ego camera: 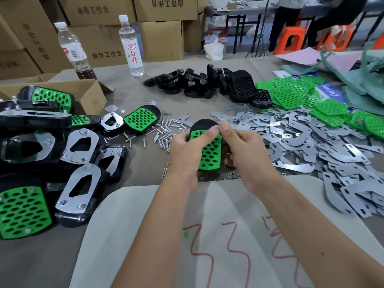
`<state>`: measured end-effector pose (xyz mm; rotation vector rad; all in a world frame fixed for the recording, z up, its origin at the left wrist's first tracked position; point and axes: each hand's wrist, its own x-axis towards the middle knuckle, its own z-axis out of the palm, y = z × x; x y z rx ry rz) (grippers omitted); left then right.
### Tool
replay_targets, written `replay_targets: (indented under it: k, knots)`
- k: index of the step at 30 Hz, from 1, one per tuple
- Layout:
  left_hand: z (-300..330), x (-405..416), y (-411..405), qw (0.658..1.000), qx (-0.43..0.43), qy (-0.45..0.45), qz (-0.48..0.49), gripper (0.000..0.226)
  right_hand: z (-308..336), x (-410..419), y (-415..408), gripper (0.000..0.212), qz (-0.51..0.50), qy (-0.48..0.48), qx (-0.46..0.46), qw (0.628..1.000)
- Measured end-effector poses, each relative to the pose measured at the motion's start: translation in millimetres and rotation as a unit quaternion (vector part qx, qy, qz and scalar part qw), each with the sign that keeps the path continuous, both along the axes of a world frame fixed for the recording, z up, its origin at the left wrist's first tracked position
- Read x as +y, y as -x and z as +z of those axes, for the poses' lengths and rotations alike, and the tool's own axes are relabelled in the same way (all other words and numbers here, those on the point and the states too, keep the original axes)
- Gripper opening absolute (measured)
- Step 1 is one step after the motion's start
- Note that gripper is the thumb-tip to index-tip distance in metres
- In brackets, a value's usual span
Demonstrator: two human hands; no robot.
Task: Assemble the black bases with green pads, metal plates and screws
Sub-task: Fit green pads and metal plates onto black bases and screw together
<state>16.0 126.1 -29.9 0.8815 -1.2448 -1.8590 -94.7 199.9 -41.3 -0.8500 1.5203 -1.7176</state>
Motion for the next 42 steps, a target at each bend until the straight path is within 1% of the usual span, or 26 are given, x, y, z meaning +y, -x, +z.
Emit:
replay_targets:
  k: [2,4,8,10,14,16,19,21,22,23,24,25,27,28,29,30,31,32,34,37,40,42]
  knots:
    - [1.1,0.1,-0.2,1.000,0.012,-0.004,-0.006,0.012,0.7,0.2,0.8,0.066,-0.004,0.010,0.004,1.000]
    - [1.6,0.1,-1.4,1.000,0.027,-0.016,-0.003,0.018,0.2,0.1,0.7,0.062,0.002,0.018,0.013,1.000]
    - [1.5,0.9,-1.6,0.998,0.046,-0.024,0.018,0.016,2.3,-0.4,-6.2,0.057,0.011,0.025,0.022,0.999]
    - [1.5,1.9,0.0,0.997,0.059,-0.027,0.033,0.016,1.3,-1.1,-7.7,0.050,0.003,0.023,0.015,1.000]
    - [2.2,4.5,2.9,0.998,0.048,-0.022,0.045,0.019,-1.5,-1.0,-7.8,0.028,-0.017,0.025,0.037,0.999]
    - [3.4,4.7,3.5,0.997,0.048,-0.022,0.047,0.020,-1.7,-1.4,-8.5,0.027,-0.024,0.035,0.038,0.998]
    - [3.7,6.2,3.4,0.997,0.052,-0.020,0.046,0.019,-1.9,-2.4,-6.9,0.036,-0.041,0.026,0.008,0.999]
    - [2.6,7.6,3.3,0.998,0.044,-0.015,0.051,0.018,0.7,-2.0,-4.0,0.042,-0.035,0.007,-0.072,0.997]
    - [2.1,7.6,3.0,0.998,0.036,-0.010,0.058,0.018,2.0,-1.8,-3.1,0.054,-0.022,0.000,-0.109,0.994]
    - [1.7,7.3,2.7,0.998,0.025,0.000,0.062,0.020,3.1,-1.2,-1.8,0.070,-0.003,-0.009,-0.124,0.992]
    - [1.4,7.2,2.7,0.998,0.011,0.016,0.061,0.022,3.4,-0.7,-0.8,0.082,0.013,-0.019,-0.113,0.993]
    - [1.3,7.0,2.7,0.998,-0.002,0.031,0.056,0.025,3.8,-0.2,-0.8,0.085,0.023,-0.025,-0.087,0.996]
    - [0.9,7.8,2.7,0.997,-0.028,0.058,0.048,0.027,4.7,0.9,-2.0,0.072,0.024,-0.029,-0.045,0.998]
    - [0.0,7.6,3.1,0.996,-0.043,0.069,0.042,0.027,4.7,0.9,-1.8,0.064,0.017,-0.032,-0.043,0.998]
    - [-1.1,7.0,3.1,0.996,-0.050,0.072,0.033,0.023,4.8,1.6,-1.0,0.055,0.009,-0.036,-0.050,0.998]
    - [-1.6,6.5,3.0,0.997,-0.045,0.067,0.021,0.015,4.7,2.4,0.4,0.050,0.003,-0.035,-0.064,0.997]
    - [-1.1,5.9,2.7,0.997,-0.040,0.059,0.007,0.006,5.4,3.7,2.5,0.047,0.003,-0.029,-0.087,0.996]
    - [-0.8,4.8,1.8,0.997,-0.042,0.059,-0.003,0.007,6.1,5.1,4.9,0.047,0.013,-0.019,-0.120,0.993]
    - [-0.8,2.0,0.8,0.995,-0.048,0.090,-0.015,0.020,7.8,8.3,10.9,0.052,0.054,-0.001,-0.168,0.984]
    - [-1.7,-0.9,-2.0,0.986,-0.058,0.153,-0.011,0.029,8.9,9.2,18.6,0.051,0.076,-0.002,-0.160,0.984]
    - [-3.2,-2.6,-4.1,0.980,-0.076,0.184,0.000,0.034,8.8,8.7,19.7,0.047,0.074,-0.006,-0.147,0.986]
    - [-4.5,-3.6,-4.7,0.977,-0.085,0.198,0.001,0.036,9.6,9.5,20.7,0.047,0.082,-0.009,-0.144,0.986]
